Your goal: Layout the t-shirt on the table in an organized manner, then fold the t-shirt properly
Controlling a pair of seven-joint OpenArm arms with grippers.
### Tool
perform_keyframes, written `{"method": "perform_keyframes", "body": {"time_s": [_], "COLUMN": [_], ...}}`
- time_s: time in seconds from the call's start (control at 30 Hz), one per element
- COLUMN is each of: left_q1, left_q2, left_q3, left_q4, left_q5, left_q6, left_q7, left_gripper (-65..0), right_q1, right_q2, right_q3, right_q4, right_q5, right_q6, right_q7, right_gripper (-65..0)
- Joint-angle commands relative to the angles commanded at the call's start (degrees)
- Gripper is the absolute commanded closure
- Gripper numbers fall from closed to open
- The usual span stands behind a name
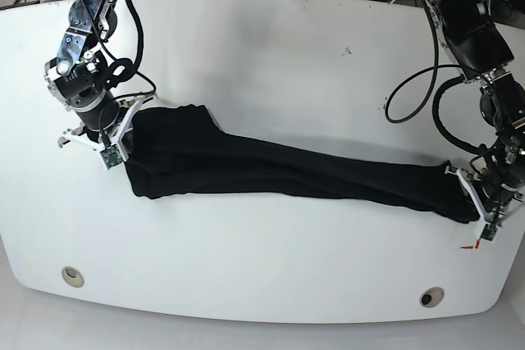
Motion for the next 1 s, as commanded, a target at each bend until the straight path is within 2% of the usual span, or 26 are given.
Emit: {"method": "perform_keyframes", "body": {"time_s": [0.07, 0.17, 0.3, 0.4, 0.53, 0.67, 0.77, 0.83, 1.0], "left_q1": [-0.09, -1.67, -4.13, -5.8, -7.74, -10.29, -10.9, -10.9, -10.81], "left_q2": [-1.14, -1.49, -1.58, -1.41, -1.32, -1.32, -1.32, -1.32, -1.32], "left_q3": [0.09, 0.35, 2.29, 2.55, 2.64, 3.78, 4.04, 4.04, 4.04], "left_q4": [0.18, -2.02, -9.93, -16.44, -23.91, -31.74, -33.93, -34.02, -34.02], "left_q5": [0.0, 0.09, 0.09, 0.26, 0.35, 0.26, 0.26, 0.0, -0.09], "left_q6": [0.0, 0.0, 0.0, 0.0, 0.0, 0.0, 0.0, 0.0, 0.0], "left_q7": [0.79, -0.53, -2.55, -6.33, -11.52, -15.91, -17.58, -17.49, -16.09], "left_gripper": [-0.4, -0.4, -0.4, -1.5, -11.5, -26.4, -34.0, -37.1, -37.6], "right_q1": [0.26, 1.58, 2.81, 4.22, 4.48, 4.48, 4.22, 4.13, 4.04], "right_q2": [0.0, 0.0, -0.09, -0.18, -0.18, -0.09, -0.09, -0.09, -0.18], "right_q3": [-0.09, -0.26, -0.53, -0.62, -0.62, -0.62, -0.62, -0.62, -0.62], "right_q4": [-0.09, -0.26, -0.62, -1.67, -2.81, -2.99, -2.99, -2.99, -2.99], "right_q5": [0.0, -0.09, -0.44, -0.44, -0.44, -0.44, -0.44, -0.44, -0.44], "right_q6": [0.0, 0.0, 0.0, 0.0, 0.0, 0.0, 0.0, 0.0, 0.0], "right_q7": [0.0, 0.0, 0.0, 0.0, 0.0, 0.0, 0.0, 0.0, 0.0], "right_gripper": [-0.2, -0.2, -0.3, -0.3, -0.3, -0.3, -0.3, -0.3, -0.3]}}
